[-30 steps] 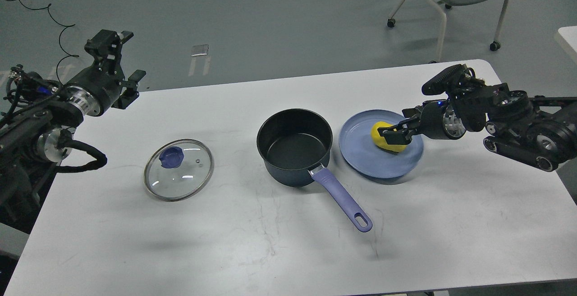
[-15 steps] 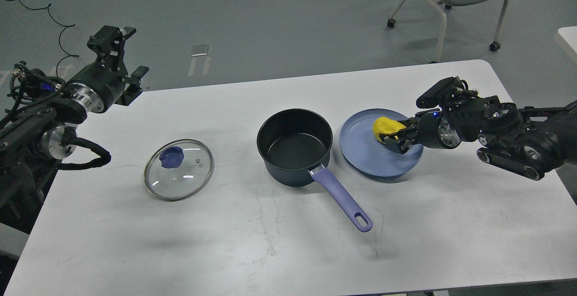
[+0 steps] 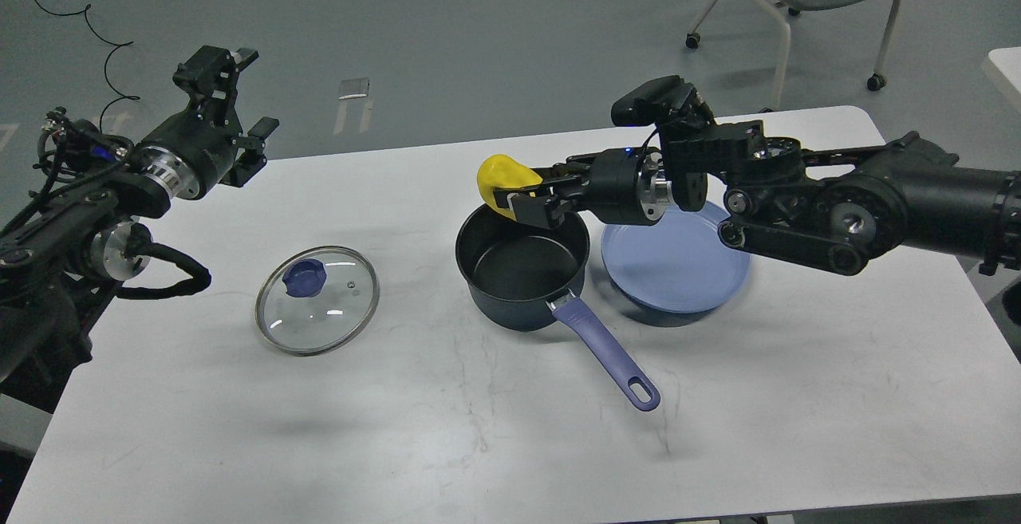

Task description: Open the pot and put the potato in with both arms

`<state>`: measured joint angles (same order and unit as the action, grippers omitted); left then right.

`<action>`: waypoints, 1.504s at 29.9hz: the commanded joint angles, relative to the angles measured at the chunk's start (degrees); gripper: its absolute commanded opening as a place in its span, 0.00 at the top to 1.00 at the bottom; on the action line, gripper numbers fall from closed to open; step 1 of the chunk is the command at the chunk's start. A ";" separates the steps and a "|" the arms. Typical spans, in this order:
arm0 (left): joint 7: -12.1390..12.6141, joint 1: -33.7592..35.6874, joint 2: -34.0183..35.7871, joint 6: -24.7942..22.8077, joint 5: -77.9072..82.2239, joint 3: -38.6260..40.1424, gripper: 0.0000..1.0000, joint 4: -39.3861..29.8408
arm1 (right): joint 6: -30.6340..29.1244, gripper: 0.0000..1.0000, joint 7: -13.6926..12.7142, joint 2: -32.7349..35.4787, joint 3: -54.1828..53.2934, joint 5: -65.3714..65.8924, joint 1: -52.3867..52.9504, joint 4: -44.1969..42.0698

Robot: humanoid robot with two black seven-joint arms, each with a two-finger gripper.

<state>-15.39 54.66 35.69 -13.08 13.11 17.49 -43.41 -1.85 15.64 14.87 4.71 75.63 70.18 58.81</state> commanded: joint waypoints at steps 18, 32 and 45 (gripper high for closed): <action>-0.61 0.01 0.70 -0.72 -0.10 0.09 0.02 -0.01 | 1.59 0.00 -1.93 -3.53 -3.46 -1.62 -0.31 -7.04; 0.00 -2.62 -2.90 -2.65 -3.96 10.63 0.02 -0.62 | -4.82 0.00 -7.20 0.69 -40.74 -54.36 -11.64 -5.46; 0.62 -7.89 -8.70 -5.47 -11.35 12.21 0.02 -0.54 | -7.99 0.00 -7.47 -2.82 -51.20 -54.63 -22.54 -9.68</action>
